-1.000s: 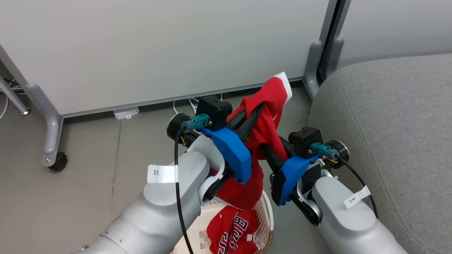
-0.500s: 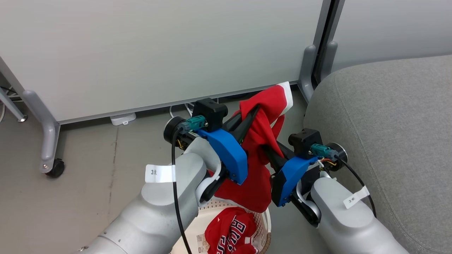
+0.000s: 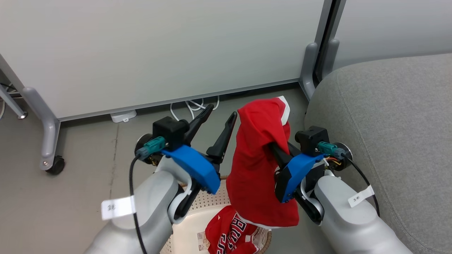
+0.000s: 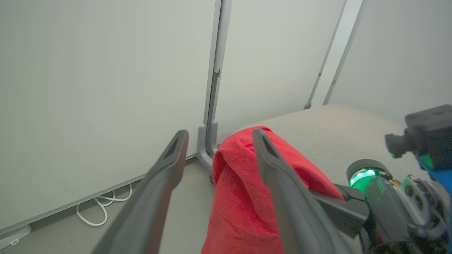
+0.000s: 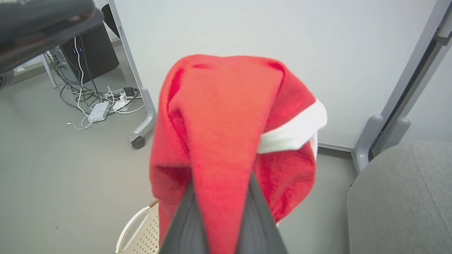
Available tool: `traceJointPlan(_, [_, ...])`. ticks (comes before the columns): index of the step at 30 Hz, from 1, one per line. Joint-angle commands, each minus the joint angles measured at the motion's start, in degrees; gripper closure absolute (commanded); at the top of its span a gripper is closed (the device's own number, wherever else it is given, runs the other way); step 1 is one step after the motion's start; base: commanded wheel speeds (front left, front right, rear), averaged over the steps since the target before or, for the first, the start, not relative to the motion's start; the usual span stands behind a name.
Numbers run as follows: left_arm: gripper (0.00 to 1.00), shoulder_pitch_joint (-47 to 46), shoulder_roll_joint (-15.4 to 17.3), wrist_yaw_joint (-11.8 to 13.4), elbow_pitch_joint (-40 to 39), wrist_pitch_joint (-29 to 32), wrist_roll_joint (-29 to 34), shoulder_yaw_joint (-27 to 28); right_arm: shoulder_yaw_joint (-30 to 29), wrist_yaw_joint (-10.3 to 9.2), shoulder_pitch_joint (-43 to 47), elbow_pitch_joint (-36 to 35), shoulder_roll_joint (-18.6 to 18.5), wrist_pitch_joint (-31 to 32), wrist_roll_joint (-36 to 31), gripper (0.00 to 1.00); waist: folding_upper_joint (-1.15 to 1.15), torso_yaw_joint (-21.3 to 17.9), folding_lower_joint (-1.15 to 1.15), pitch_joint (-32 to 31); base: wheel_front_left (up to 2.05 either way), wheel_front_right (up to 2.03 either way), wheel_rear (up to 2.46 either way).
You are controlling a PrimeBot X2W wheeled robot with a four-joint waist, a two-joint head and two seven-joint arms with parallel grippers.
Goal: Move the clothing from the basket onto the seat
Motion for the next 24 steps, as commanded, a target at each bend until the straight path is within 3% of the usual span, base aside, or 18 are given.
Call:
traceJointPlan(1, [0.00,3.22,1.55,0.17,-3.73,-0.31,2.40,2.82,-0.61,0.01,-0.78,0.05,-0.12,-0.54,-0.46,1.00,0.00,0.16,0.00,0.20,0.00,0.00,0.00])
traceJointPlan(5, [0.00,12.27,4.85,0.05,-11.43,-0.34,7.51,9.47,-1.67,0.01,0.06,-0.30,-0.12,-0.74,-1.11,1.00,0.00,0.25,0.00,0.53,0.00,0.00,0.00])
traceJointPlan(11, [0.00,23.79,6.63,-0.28,-18.13,-0.36,14.38,17.08,-2.42,0.01,1.15,-0.61,-0.11,-0.87,-1.35,1.00,0.00,0.64,0.00,0.72,0.00,0.00,0.00])
traceJointPlan(19, [0.00,33.08,3.07,-0.63,-20.74,-0.36,18.93,26.59,-4.49,0.01,1.97,-1.06,-0.11,-0.92,-2.32,1.00,0.00,1.48,0.00,0.43,0.00,0.00,0.00])
traceJointPlan(24, [0.00,34.31,1.84,-0.85,-20.59,-0.37,21.03,27.87,-5.00,0.01,2.32,-1.53,-0.11,-0.96,-2.65,1.00,0.00,1.61,0.00,0.29,0.00,0.00,0.00])
